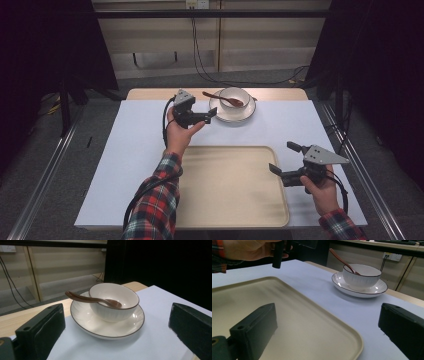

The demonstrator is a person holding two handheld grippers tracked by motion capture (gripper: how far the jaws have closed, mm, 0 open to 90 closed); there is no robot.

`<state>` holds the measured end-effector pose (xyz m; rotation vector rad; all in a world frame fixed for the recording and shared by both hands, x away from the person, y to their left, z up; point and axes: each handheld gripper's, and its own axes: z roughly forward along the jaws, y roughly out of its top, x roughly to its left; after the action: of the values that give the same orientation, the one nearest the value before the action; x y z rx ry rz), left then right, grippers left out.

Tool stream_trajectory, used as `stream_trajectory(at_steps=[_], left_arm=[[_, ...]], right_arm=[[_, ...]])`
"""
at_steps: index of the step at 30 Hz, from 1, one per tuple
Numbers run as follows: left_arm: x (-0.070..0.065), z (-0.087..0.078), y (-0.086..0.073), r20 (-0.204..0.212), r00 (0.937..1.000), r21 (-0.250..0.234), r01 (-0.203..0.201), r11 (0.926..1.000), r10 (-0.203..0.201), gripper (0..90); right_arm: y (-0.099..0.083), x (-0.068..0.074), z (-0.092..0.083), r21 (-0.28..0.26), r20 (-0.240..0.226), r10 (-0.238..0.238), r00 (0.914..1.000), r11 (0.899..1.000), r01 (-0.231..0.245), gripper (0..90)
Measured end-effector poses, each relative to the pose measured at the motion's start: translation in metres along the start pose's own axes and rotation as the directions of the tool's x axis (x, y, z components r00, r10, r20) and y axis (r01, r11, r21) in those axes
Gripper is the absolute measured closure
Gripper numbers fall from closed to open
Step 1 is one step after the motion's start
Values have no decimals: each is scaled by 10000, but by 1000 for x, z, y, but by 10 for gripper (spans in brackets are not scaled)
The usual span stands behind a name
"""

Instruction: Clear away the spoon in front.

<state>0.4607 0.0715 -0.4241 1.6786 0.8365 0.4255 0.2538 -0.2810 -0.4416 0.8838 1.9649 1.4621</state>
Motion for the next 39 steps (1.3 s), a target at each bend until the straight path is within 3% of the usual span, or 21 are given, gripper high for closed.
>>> stream_trajectory(at_steps=[1, 2, 9, 12, 16, 18, 27, 28, 30, 34, 36, 39], left_arm=[[1, 2, 0, -107, 9999, 31, -51, 10000, 52, 16], [3, 8, 0, -90, 9997, 25, 232, 9997, -232, 29], [8, 25, -2, -364, 9990, 314, 272, 9991, -261, 56], [12, 34, -5, -606, 9949, 283, 824, 9962, -806, 59], [15, 41, -9, -707, 9943, 325, 816, 9961, -792, 68], [15, 42, -9, -741, 9940, 325, 835, 9960, -809, 84], [23, 50, -15, -900, 9903, 140, 1072, 9941, -1055, 161], [24, 51, -16, -816, 9908, 60, 1085, 9941, -1076, 179], [27, 52, -18, -1004, 9858, -153, 1339, 9909, -1347, 224], [29, 52, -19, -1099, 9841, -158, 1384, 9902, -1393, 288], [31, 53, -18, -1043, 9812, -294, 1600, 9867, -1623, 300], [30, 53, -17, -1028, 9823, -353, 1539, 9875, -1567, 350]], right_arm=[[0, 0, -1, 73, -168, 6, 9999, 10000, -5, 17], [0, 0, -1, 24, -127, 22, 9999, 10000, -21, 17], [1, 1, -1, 10, -212, 24, 9998, 10000, -24, 17], [1, 1, -2, -42, -140, 62, 9999, 10000, -63, 18], [1, 1, -3, -102, -71, 53, 10000, 9999, -54, 18], [2, 1, -3, -56, -242, 88, 9997, 9999, -89, 18], [2, 1, -3, -98, -222, 141, 9997, 9998, -144, 18], [2, 1, -3, -104, -224, 96, 9997, 9999, -99, 18], [2, 1, -3, -105, -199, 98, 9998, 9999, -100, 18], [2, 0, -3, -80, -278, 139, 9995, 9999, -141, 19], [2, 0, -2, -104, -265, 98, 9996, 9999, -101, 19], [2, 0, -2, -107, -241, 120, 9996, 9999, -123, 20]])
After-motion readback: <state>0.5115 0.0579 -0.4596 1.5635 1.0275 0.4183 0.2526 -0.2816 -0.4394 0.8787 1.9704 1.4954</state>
